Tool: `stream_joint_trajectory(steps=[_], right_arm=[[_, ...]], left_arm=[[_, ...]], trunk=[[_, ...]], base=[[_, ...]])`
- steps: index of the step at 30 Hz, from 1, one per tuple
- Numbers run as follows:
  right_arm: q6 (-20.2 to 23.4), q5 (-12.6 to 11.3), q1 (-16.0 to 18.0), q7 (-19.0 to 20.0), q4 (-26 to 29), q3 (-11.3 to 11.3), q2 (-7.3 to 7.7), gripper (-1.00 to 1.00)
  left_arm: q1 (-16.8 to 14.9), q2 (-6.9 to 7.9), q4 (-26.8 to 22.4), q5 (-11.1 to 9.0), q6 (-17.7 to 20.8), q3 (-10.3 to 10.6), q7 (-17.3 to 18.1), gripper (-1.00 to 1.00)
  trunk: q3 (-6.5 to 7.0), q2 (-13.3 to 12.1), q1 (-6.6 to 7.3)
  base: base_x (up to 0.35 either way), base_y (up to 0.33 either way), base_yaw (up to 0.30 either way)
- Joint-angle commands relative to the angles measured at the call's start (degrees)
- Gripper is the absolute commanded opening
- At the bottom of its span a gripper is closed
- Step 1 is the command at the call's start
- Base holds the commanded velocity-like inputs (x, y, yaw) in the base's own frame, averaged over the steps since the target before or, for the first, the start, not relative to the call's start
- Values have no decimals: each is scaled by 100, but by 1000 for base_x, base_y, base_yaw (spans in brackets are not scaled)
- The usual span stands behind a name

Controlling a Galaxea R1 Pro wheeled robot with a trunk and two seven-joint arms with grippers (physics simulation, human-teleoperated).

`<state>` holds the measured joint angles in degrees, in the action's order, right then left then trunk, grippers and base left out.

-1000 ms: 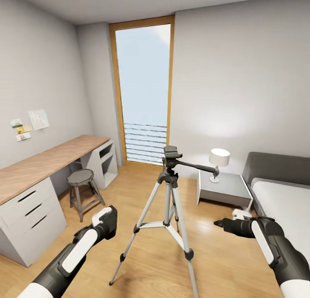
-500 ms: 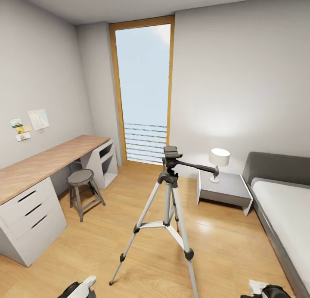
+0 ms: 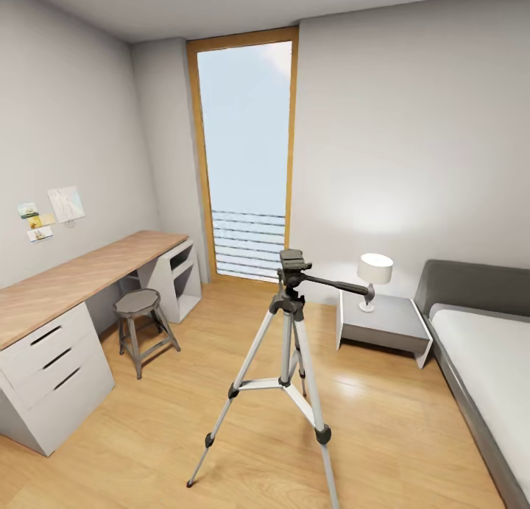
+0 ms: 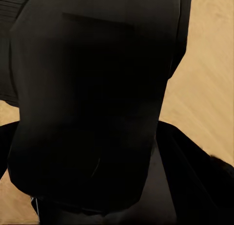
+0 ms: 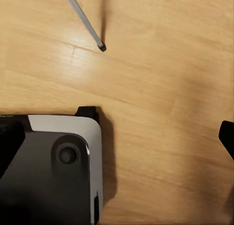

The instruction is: Attach the digital camera to the camera tripod in the bedroom.

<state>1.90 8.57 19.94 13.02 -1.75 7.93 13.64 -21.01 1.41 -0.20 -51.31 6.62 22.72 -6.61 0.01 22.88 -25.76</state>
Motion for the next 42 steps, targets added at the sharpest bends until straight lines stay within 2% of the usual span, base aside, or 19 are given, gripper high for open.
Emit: stream_joint_trajectory(steps=[1,12,14,17,28,42], right_arm=[[4,57,-21,9,-12,54,1,100],[-4,57,-71,-9,-19,60,-98,100],[5,57,-73,-6,-19,60,-111,100],[18,57,-82,16,-19,60,-119,100],[-5,57,-104,-9,-19,60,-124,100],[-15,51,-105,-10,-19,60,-117,100]], left_arm=[[72,3,1,-24,0,57,5,-100],[385,-16,16,-11,-57,50,30,-100],[501,-20,16,-22,-173,45,32,-100],[646,-25,17,-37,-565,41,32,-100],[686,-19,12,-36,-775,31,42,-100],[686,-25,12,-28,-811,31,46,-100]], trunk=[[-1,4,-2],[-2,4,-2],[-9,4,-2],[-29,4,-2],[-119,4,-2],[-240,4,-2]], base=[[0,0,0],[0,0,0],[0,0,32],[0,0,74],[7,0,95],[137,0,76]])
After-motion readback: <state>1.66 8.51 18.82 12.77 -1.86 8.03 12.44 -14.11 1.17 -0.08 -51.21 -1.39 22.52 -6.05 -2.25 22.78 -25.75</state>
